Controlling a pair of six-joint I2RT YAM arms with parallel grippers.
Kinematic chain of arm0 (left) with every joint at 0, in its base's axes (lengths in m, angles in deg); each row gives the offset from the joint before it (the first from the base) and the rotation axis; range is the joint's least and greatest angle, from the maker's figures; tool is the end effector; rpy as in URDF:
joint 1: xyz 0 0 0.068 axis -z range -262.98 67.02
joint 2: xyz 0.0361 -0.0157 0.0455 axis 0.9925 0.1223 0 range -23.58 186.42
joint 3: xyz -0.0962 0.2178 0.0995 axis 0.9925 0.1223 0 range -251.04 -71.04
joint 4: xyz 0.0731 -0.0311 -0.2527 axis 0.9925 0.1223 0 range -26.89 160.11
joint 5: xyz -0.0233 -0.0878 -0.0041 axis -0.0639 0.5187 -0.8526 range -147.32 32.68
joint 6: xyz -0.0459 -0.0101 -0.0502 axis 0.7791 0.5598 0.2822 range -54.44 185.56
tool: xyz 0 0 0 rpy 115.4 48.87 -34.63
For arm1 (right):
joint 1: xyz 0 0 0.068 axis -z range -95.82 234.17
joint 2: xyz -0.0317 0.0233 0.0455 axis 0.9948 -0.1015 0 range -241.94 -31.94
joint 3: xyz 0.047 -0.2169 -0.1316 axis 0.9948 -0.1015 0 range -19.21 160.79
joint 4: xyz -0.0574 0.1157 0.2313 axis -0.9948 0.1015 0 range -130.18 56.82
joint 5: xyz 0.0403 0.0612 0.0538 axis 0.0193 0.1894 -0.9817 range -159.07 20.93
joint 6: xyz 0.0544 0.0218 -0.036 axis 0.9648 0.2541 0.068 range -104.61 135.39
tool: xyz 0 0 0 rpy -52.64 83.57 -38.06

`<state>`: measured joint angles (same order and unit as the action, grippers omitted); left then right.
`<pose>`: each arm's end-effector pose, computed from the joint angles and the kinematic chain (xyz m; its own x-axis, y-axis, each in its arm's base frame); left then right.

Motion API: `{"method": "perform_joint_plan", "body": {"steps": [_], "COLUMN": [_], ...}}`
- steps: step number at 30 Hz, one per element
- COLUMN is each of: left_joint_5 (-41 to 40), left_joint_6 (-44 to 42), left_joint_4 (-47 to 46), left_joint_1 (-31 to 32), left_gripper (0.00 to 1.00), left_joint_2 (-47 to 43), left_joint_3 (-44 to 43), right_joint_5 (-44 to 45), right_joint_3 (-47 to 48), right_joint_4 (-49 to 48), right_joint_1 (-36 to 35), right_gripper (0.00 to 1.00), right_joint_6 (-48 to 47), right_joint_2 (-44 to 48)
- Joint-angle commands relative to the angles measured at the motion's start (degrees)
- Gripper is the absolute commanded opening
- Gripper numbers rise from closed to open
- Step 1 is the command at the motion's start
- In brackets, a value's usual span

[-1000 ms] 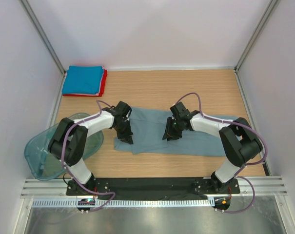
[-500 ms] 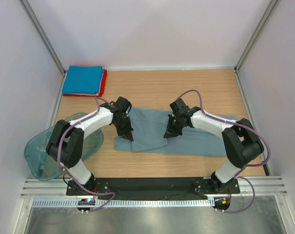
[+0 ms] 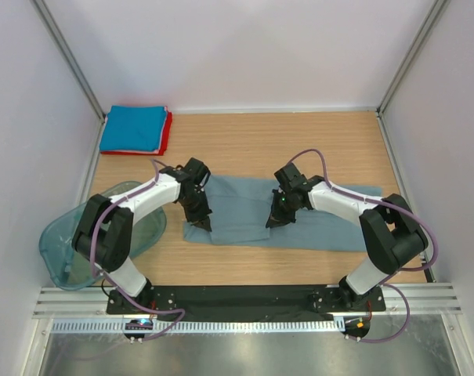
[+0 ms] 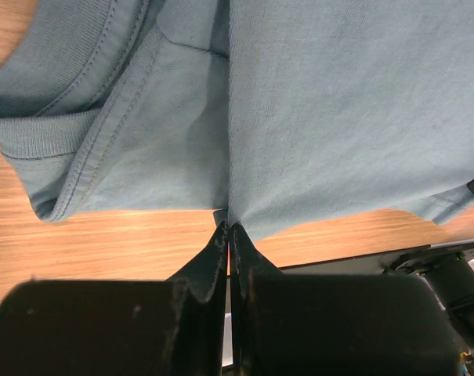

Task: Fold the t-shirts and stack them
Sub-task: Fold the tshirt

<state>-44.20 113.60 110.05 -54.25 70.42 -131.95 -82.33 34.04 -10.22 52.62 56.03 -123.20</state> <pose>0.2576 -0.1557 0.1499 -0.9512 -0.3045 0.0503 -0.3062 0.9104 -0.2783 0.2543 0.1712 0.1375 -0.9789 0.1429 -0.1461 0.0724 0.9111 0.4057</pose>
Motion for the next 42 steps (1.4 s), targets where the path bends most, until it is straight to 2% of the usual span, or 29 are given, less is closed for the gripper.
{"method": "perform_joint_plan", "body": {"steps": [1,8,11,12,13,17,22,26,42], "left_joint_5": [1.0,2.0,2.1,1.9,0.9,0.1,6.9,10.5,11.5], "left_joint_6": [0.7,1.1,0.5,0.0,-1.1,-4.6,-5.5,-2.9,-3.1], "left_joint_4": [-0.3,0.5,1.0,1.3,1.9,2.1,-4.2,-8.0,-12.0], "left_joint_1": [-0.4,-0.3,-0.3,-0.3,-0.3,-0.3,-0.3,0.4,0.9], "left_gripper": [0.0,0.0,0.02,0.04,0.13,0.33,0.41,0.42,0.42], "left_joint_2": [0.3,0.6,1.3,1.8,1.7,-1.0,-6.6,-7.7,-5.1], "left_joint_3": [0.3,-0.4,-1.2,-1.3,-1.5,-0.4,5.3,8.8,9.2], "right_joint_5": [0.8,1.4,1.0,0.8,0.6,-0.7,-1.5,-2.4,-3.1], "right_joint_3": [-0.4,0.3,0.9,0.8,0.9,0.2,-2.4,-3.2,-6.6], "right_joint_4": [-1.0,-0.6,-0.2,0.0,0.1,0.5,-0.2,-1.1,-4.8], "right_joint_1": [-0.3,-0.4,-0.3,-0.3,-0.4,-0.4,-0.3,-0.3,-0.7], "right_gripper": [0.01,0.01,0.09,0.1,0.14,0.31,0.37,0.37,0.37], "right_joint_6": [-0.1,0.0,0.1,0.1,0.0,0.5,1.1,1.8,5.0], "right_joint_2": [0.5,-0.1,-0.1,0.1,0.2,1.3,3.3,3.5,4.3]}}
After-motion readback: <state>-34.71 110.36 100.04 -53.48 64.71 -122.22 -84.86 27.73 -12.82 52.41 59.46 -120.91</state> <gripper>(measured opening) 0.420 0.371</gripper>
